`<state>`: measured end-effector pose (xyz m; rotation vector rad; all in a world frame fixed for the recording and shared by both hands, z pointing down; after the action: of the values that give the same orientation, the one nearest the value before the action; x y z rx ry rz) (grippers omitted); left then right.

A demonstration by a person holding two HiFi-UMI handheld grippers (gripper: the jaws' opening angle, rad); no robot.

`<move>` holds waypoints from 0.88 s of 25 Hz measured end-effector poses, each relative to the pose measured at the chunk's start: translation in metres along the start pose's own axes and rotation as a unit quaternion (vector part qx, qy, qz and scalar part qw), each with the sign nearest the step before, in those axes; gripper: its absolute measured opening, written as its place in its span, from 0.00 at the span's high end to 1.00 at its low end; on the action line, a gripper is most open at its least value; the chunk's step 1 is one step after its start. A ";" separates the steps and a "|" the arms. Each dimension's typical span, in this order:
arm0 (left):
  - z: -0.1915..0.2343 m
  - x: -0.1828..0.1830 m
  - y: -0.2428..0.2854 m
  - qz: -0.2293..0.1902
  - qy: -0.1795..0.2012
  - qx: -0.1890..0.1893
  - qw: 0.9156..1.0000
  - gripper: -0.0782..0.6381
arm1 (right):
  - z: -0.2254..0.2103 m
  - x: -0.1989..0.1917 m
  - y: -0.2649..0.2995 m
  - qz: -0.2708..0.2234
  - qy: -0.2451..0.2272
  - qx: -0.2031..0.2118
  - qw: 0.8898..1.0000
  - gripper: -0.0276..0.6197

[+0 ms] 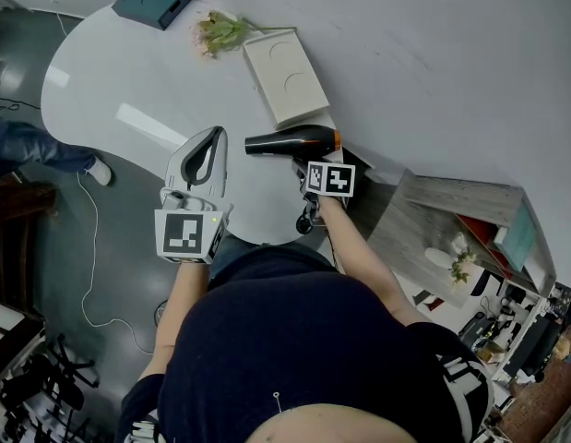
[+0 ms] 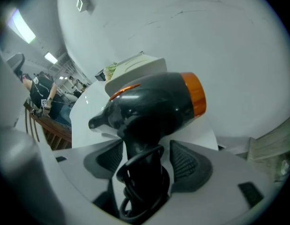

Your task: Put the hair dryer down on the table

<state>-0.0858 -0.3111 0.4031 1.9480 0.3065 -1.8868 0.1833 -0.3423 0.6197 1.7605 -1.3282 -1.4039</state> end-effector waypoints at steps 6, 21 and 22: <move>-0.001 0.001 0.002 -0.003 -0.002 -0.006 1.000 0.88 | 0.006 0.007 -0.028 -0.032 0.006 0.017 0.999 0.48; -0.029 0.020 0.011 -0.042 0.014 -0.060 0.997 0.87 | 0.018 0.046 -0.170 -0.297 -0.044 -0.071 0.951 0.91; -0.032 0.024 0.010 -0.048 0.017 -0.062 0.997 0.87 | 0.020 0.049 -0.185 -0.331 -0.054 -0.071 0.939 0.92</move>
<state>-0.0515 -0.3091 0.3809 1.9154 0.5219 -1.8479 0.2314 -0.3123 0.4357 2.1572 -0.6613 -1.9085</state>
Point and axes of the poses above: the fingertips, and each gripper's own axes: y forward along the fingers, z to its left, x out of its top, the point moved 10 cm from there along -y, backward along the fingers
